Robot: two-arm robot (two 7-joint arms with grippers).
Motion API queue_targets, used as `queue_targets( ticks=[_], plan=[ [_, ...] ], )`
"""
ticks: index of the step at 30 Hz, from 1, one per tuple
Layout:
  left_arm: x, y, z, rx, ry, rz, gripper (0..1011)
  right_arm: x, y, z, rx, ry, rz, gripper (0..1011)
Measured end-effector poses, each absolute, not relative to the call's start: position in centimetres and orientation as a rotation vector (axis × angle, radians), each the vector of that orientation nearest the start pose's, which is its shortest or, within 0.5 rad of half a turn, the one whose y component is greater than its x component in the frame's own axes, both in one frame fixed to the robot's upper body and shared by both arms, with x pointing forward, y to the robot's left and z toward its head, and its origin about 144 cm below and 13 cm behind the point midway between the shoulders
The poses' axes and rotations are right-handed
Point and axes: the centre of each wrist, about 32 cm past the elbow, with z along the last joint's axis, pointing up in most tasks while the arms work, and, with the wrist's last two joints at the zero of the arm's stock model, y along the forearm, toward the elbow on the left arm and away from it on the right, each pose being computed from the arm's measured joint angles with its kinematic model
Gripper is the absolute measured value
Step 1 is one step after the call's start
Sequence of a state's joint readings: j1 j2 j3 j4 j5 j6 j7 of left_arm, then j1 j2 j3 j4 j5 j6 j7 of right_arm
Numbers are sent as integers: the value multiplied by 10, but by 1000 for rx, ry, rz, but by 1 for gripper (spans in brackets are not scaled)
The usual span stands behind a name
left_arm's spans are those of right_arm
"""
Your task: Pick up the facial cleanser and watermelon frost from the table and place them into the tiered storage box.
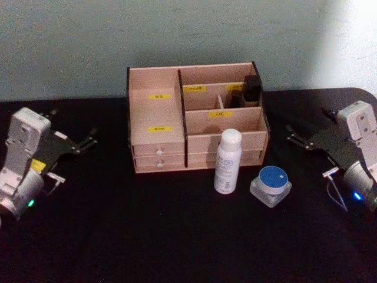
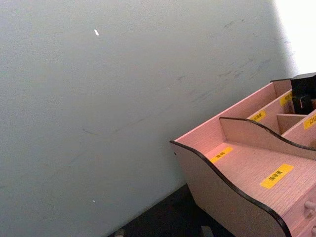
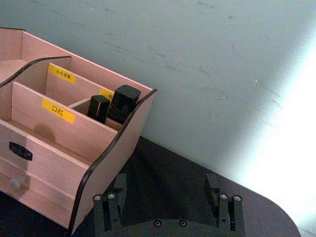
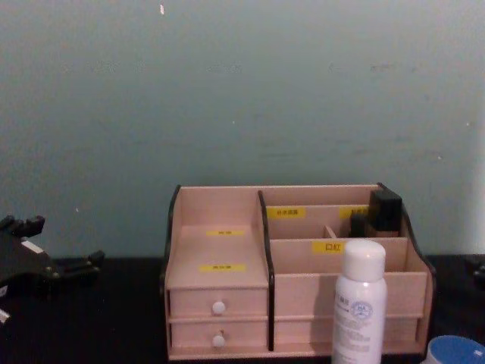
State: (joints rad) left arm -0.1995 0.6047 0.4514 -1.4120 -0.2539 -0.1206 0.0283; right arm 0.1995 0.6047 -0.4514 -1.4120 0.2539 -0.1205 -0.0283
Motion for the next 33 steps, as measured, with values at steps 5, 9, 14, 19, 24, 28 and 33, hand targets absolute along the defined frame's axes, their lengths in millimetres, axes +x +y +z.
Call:
queue_targets(
  ticks=[5, 9, 14, 19, 24, 28, 33],
  plan=[
    [489, 310, 1140, 304, -285, 1248, 1001, 489, -310, 1140, -305, -285, -1248, 1003],
    [489, 310, 1140, 304, -285, 1248, 1001, 489, -310, 1140, -305, -285, -1248, 1003],
    [489, 310, 1140, 304, -285, 1248, 1001, 489, -310, 1140, -305, -285, -1248, 1003],
    [489, 310, 1140, 304, -285, 1248, 1001, 489, -310, 1140, -304, -285, -1248, 1003],
    [489, 310, 1140, 304, -285, 1248, 1001, 489, -310, 1140, -304, -285, -1248, 1003],
    [489, 310, 1140, 304, -285, 1248, 1001, 489, -310, 1140, -305, -285, -1248, 1002],
    [489, 310, 1140, 304, -285, 1248, 1001, 489, -310, 1140, -305, -285, -1248, 1003]
  ],
)
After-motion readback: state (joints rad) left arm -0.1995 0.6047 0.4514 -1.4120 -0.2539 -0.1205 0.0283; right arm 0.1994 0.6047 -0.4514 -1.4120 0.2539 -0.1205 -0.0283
